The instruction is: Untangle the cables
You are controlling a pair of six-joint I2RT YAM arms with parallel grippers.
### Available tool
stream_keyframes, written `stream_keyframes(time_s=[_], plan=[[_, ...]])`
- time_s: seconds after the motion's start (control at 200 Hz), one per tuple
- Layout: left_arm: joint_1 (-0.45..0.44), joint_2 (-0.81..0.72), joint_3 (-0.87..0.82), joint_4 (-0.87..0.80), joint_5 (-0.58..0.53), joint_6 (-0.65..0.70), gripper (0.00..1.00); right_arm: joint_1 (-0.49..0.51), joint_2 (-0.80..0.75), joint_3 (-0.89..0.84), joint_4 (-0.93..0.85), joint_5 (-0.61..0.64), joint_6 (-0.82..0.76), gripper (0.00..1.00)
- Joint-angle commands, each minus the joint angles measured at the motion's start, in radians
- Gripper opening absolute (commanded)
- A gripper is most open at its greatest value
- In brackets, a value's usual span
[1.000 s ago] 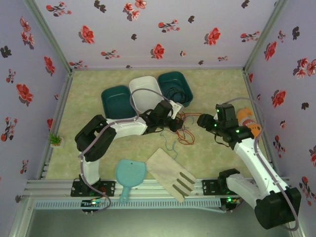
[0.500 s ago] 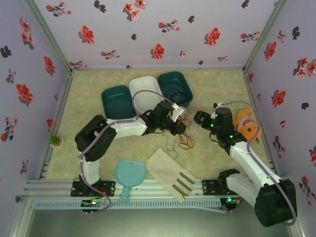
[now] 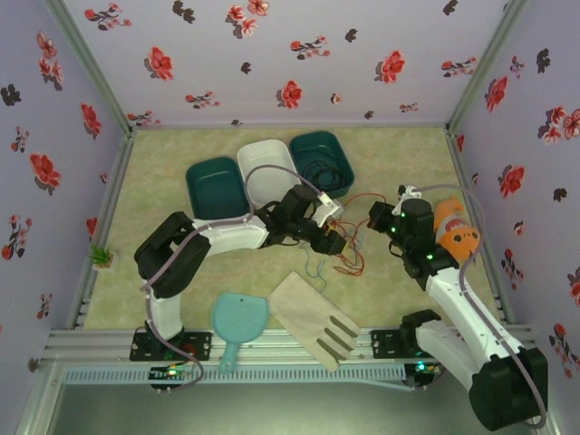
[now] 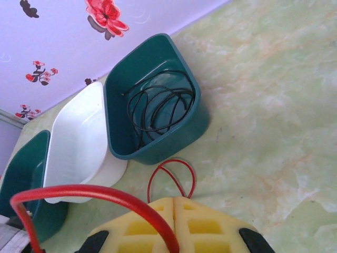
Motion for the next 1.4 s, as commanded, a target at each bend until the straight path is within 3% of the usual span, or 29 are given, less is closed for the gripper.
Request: stream_keyframes(time_s=[0.0, 0.055, 0.22, 0.28, 0.54, 0.695, 0.875, 0.99, 1.13, 1.205, 1.255, 1.395], plan=[[0.002, -0.095, -0.011, -0.009, -0.094, 0.028, 0.68, 0.001, -0.036, 0.059, -0.091, 0.045, -0.062, 0.00], [0.001, -0.128, -0.025, -0.003, -0.159, 0.028, 0.75, 0.003, -0.049, 0.080, -0.137, 0.055, -0.079, 0.00], [0.001, -0.216, -0.033, -0.009, -0.310, 0.026, 0.79, 0.013, -0.072, 0.150, -0.262, 0.065, -0.112, 0.00], [0.002, -0.233, -0.015, -0.020, -0.323, 0.034, 0.87, 0.020, -0.074, 0.169, -0.288, 0.057, -0.124, 0.00], [-0.002, -0.183, 0.178, -0.155, -0.287, 0.168, 0.82, 0.075, -0.055, 0.225, -0.340, 0.050, -0.143, 0.00], [-0.010, -0.119, 0.283, -0.248, -0.262, 0.243, 0.73, 0.105, -0.022, 0.253, -0.354, 0.055, -0.152, 0.00], [-0.023, -0.085, 0.328, -0.298, -0.244, 0.305, 0.56, 0.119, -0.015, 0.258, -0.339, 0.053, -0.147, 0.00], [-0.027, -0.085, 0.335, -0.302, -0.241, 0.318, 0.40, 0.121, -0.013, 0.252, -0.321, 0.038, -0.137, 0.00], [-0.031, -0.093, 0.341, -0.304, -0.235, 0.331, 0.27, 0.121, -0.010, 0.239, -0.302, 0.029, -0.122, 0.00], [-0.032, -0.099, 0.341, -0.305, -0.236, 0.332, 0.11, 0.121, -0.010, 0.226, -0.292, 0.030, -0.114, 0.00], [-0.032, -0.107, 0.343, -0.302, -0.239, 0.325, 0.00, 0.121, -0.011, 0.213, -0.282, 0.036, -0.106, 0.06], [-0.033, -0.161, 0.336, -0.273, -0.244, 0.285, 0.00, 0.122, -0.001, 0.153, -0.231, 0.045, -0.074, 0.24]])
